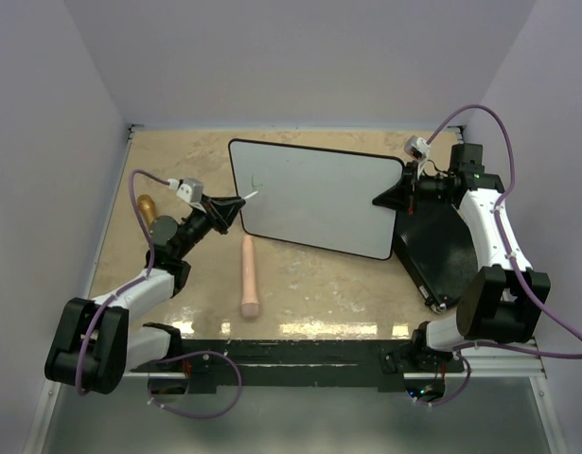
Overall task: Write a sentence on the whiteboard
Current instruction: Write on the whiteboard at the center of the board.
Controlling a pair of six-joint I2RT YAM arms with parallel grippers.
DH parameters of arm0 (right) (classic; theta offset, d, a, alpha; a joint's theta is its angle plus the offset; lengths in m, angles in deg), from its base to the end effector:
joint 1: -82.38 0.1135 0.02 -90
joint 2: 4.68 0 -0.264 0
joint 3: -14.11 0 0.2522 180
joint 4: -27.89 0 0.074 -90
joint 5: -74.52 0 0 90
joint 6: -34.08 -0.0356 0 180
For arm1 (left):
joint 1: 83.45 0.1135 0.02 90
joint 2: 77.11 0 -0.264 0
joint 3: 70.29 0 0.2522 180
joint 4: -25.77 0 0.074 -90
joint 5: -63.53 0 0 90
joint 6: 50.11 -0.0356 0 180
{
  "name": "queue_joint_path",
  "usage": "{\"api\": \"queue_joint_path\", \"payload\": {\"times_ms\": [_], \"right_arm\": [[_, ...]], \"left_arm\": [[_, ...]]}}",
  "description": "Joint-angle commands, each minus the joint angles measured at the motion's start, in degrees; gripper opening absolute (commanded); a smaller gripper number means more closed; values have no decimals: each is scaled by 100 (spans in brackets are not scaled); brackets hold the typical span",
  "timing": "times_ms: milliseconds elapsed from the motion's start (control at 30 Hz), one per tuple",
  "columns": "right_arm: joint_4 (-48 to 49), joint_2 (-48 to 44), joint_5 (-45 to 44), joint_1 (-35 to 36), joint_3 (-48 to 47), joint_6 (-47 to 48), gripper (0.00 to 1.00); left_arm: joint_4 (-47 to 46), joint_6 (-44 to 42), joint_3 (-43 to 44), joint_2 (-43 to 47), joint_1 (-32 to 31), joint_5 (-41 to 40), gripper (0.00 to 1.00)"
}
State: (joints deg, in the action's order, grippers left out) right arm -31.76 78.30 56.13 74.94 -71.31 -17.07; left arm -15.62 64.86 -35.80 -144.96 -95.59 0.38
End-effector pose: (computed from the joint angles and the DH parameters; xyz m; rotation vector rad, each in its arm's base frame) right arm 0.2878 -0.0035 0.3146 -0.9216 1.7564 1.0626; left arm 0.2272 -0.0653 0.2341 0.2340 1.4861 -0.8596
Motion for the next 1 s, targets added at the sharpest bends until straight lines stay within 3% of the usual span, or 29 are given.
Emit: {"api": "queue_joint_path", "payload": {"times_ms": [0,967], "right_arm": [[-34,-27,-183,32,3,175,0],[-8,-19,-253,32,3,167,0]], "left_arm": [[-443,139,-8,27,-16,-4,0],[-628,105,774,-782,-175,-400,0]]}}
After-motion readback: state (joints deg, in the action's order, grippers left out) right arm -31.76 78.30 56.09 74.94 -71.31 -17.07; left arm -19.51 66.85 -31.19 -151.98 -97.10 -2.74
